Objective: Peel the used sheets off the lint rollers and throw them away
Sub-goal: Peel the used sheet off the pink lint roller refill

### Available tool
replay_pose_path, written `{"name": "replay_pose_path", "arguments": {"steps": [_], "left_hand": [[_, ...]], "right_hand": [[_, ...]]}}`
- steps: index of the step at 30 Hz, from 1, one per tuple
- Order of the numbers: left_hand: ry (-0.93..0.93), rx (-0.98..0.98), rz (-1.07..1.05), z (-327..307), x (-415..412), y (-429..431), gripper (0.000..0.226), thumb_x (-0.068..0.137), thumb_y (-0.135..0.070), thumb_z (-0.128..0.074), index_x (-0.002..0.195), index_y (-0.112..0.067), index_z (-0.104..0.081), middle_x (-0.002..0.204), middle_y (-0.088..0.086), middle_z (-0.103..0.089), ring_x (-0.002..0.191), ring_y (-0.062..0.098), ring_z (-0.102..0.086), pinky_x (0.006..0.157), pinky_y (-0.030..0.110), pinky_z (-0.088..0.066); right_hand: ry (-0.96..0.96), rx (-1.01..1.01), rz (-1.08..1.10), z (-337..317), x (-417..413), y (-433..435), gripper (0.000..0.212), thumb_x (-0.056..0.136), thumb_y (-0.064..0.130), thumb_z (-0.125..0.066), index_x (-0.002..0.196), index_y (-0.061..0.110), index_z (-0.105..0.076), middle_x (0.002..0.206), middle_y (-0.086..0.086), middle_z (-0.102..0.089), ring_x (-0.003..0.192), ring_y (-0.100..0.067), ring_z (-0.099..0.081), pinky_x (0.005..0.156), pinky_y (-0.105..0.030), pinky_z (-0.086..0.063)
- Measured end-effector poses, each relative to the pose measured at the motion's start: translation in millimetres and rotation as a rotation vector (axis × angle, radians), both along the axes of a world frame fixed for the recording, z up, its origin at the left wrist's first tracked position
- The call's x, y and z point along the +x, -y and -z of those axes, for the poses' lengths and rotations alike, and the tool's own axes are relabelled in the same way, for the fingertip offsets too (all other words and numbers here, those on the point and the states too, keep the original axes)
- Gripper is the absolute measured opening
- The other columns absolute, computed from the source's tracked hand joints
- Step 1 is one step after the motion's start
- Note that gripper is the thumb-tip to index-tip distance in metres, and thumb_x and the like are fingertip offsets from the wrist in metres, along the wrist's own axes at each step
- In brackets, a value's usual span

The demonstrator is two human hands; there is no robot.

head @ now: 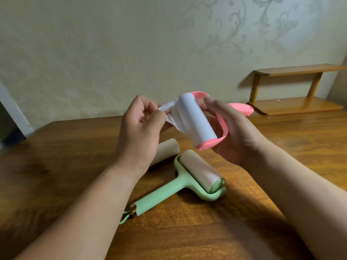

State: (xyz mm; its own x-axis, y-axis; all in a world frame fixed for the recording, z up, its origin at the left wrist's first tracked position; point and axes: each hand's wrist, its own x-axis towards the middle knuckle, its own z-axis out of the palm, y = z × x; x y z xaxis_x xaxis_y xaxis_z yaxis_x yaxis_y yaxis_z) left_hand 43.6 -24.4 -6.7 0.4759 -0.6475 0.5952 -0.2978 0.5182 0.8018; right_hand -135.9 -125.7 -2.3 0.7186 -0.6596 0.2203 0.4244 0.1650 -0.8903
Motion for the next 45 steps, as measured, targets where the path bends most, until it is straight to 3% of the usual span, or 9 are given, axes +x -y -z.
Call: {"name": "replay_pose_path", "arguments": {"steps": [6,10,14,20,25,28,34,38,45], "left_hand": [[-0.352,0.115,0.07,-1.3,-2.4,6.6,0.04,0.084,-0.006,-0.056,0.117,-0.021,-0.072,0.103,0.005,-0.073,0.09,0.013,-0.072,0.075,0.027,-0.059],[-0.432,0.198,0.143,-5.2,-8.6,4.4,0.036,0.092,-0.015,-0.052,0.119,-0.012,-0.076,0.112,0.015,-0.075,0.104,0.025,-0.069,0.091,0.042,-0.055],[-0.076,0.42,0.165,2.0,-9.2,2.9,0.049,0.085,-0.035,-0.072,0.131,-0.016,-0.073,0.125,0.006,-0.08,0.12,0.023,-0.074,0.107,0.045,-0.055],[0.076,0.475,0.211,4.4,-11.4,1.1,0.019,0.088,-0.038,-0.074,0.098,-0.022,-0.077,0.087,-0.008,-0.081,0.08,0.0,-0.071,0.071,0.018,-0.054],[0.102,0.397,0.127,2.3,-14.2,-2.6,0.015,0.084,-0.03,-0.068,0.074,-0.025,-0.057,0.08,0.005,-0.052,0.076,0.018,-0.047,0.071,0.037,-0.038],[0.019,0.325,0.135,1.5,-17.7,-1.4,0.019,0.079,-0.017,-0.062,0.07,-0.025,-0.048,0.086,0.004,-0.065,0.085,0.018,-0.056,0.077,0.038,-0.038],[-0.268,0.247,0.252,0.7,-11.9,-1.2,0.023,0.093,0.003,-0.058,0.091,-0.017,-0.049,0.08,0.006,-0.077,0.077,0.022,-0.076,0.075,0.044,-0.063],[-0.39,0.289,0.399,2.1,-9.5,-0.8,0.03,0.084,-0.021,-0.065,0.112,-0.011,-0.061,0.073,0.0,-0.061,0.064,0.013,-0.062,0.063,0.036,-0.061],[0.221,0.508,0.283,6.4,-11.2,-4.8,0.029,0.088,-0.051,-0.078,0.076,-0.024,-0.075,0.075,-0.005,-0.068,0.077,0.004,-0.063,0.084,0.035,-0.047]], "right_hand": [[0.007,0.05,0.072,1.6,0.9,1.3,0.063,0.096,0.037,-0.064,0.143,-0.006,-0.064,0.106,-0.015,-0.076,0.087,-0.022,-0.076,0.066,-0.028,-0.062],[-0.041,-0.021,0.166,5.8,7.2,2.9,0.054,0.104,0.036,-0.062,0.14,-0.005,-0.067,0.117,-0.019,-0.068,0.105,-0.029,-0.065,0.084,-0.037,-0.054],[-0.09,-0.229,0.385,6.1,4.7,5.6,0.029,0.103,0.037,-0.065,0.12,0.019,-0.08,0.107,-0.004,-0.083,0.101,-0.019,-0.08,0.083,-0.039,-0.065],[-0.11,-0.31,0.544,3.2,2.0,3.9,0.029,0.101,0.048,-0.066,0.115,0.027,-0.081,0.108,-0.002,-0.082,0.107,-0.02,-0.08,0.075,-0.032,-0.066],[-0.093,-0.202,0.574,4.3,5.9,1.0,0.02,0.1,0.049,-0.068,0.105,0.037,-0.083,0.107,0.007,-0.084,0.104,-0.016,-0.082,0.075,-0.043,-0.07],[-0.074,-0.088,0.59,1.9,3.9,3.8,0.019,0.101,0.044,-0.072,0.108,0.028,-0.079,0.108,0.001,-0.084,0.101,-0.021,-0.083,0.072,-0.044,-0.069],[0.063,0.144,0.366,-5.6,-1.9,4.3,0.04,0.109,0.033,-0.061,0.139,0.006,-0.064,0.127,-0.022,-0.075,0.118,-0.039,-0.077,0.075,-0.04,-0.066],[0.122,0.2,0.194,-9.5,-2.1,-3.7,0.051,0.11,0.033,-0.056,0.145,-0.003,-0.061,0.146,-0.036,-0.064,0.113,-0.044,-0.075,0.08,-0.042,-0.063],[0.175,0.164,0.247,-19.6,-13.1,-0.5,0.054,0.11,0.036,-0.053,0.146,-0.004,-0.062,0.147,-0.033,-0.065,0.114,-0.035,-0.062,0.073,-0.034,-0.057]]}}
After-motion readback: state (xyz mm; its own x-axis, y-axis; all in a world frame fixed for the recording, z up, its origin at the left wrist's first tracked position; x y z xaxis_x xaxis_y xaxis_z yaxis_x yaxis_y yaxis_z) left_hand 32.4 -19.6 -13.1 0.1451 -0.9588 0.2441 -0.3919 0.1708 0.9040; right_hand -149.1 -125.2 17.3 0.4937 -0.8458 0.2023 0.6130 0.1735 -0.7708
